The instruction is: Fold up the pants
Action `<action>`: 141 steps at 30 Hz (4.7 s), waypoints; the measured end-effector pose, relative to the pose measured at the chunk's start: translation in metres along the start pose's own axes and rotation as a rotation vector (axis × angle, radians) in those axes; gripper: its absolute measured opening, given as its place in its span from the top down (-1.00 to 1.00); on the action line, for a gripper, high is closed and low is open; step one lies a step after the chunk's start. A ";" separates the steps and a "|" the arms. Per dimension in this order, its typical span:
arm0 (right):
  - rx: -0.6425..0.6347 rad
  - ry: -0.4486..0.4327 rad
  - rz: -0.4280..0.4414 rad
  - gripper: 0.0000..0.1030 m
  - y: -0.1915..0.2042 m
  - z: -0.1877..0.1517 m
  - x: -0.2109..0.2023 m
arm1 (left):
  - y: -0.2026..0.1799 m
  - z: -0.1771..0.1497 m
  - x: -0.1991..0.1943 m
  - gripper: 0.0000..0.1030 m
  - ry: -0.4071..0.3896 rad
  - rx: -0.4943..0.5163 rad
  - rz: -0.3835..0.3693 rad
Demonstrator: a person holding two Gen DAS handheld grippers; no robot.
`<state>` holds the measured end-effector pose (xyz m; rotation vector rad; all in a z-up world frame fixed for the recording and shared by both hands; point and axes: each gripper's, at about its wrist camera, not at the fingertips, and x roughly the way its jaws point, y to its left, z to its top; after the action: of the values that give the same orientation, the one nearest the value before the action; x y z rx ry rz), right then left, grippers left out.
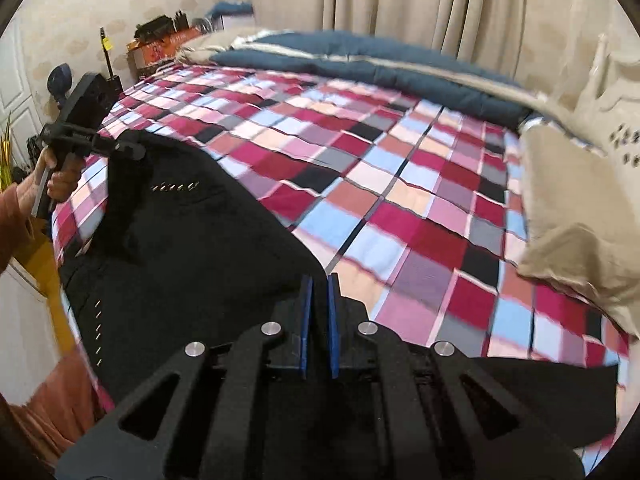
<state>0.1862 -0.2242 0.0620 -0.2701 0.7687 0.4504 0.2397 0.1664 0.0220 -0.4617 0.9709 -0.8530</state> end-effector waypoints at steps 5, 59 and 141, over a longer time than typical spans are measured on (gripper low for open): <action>-0.081 -0.037 -0.073 0.87 0.065 -0.070 -0.031 | -0.011 -0.056 -0.016 0.85 -0.035 -0.047 -0.045; 1.072 -0.144 0.056 -0.34 -0.016 -0.205 -0.048 | 0.004 -0.224 -0.032 0.01 -0.455 -0.631 0.066; 0.842 0.180 -0.574 -0.36 -0.319 -0.138 -0.002 | -0.150 -0.165 0.128 -0.62 -0.174 -0.334 0.157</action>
<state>0.2560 -0.5577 -0.0090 0.2648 0.9469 -0.4560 0.0713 -0.0220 -0.0261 -0.7230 0.9772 -0.5005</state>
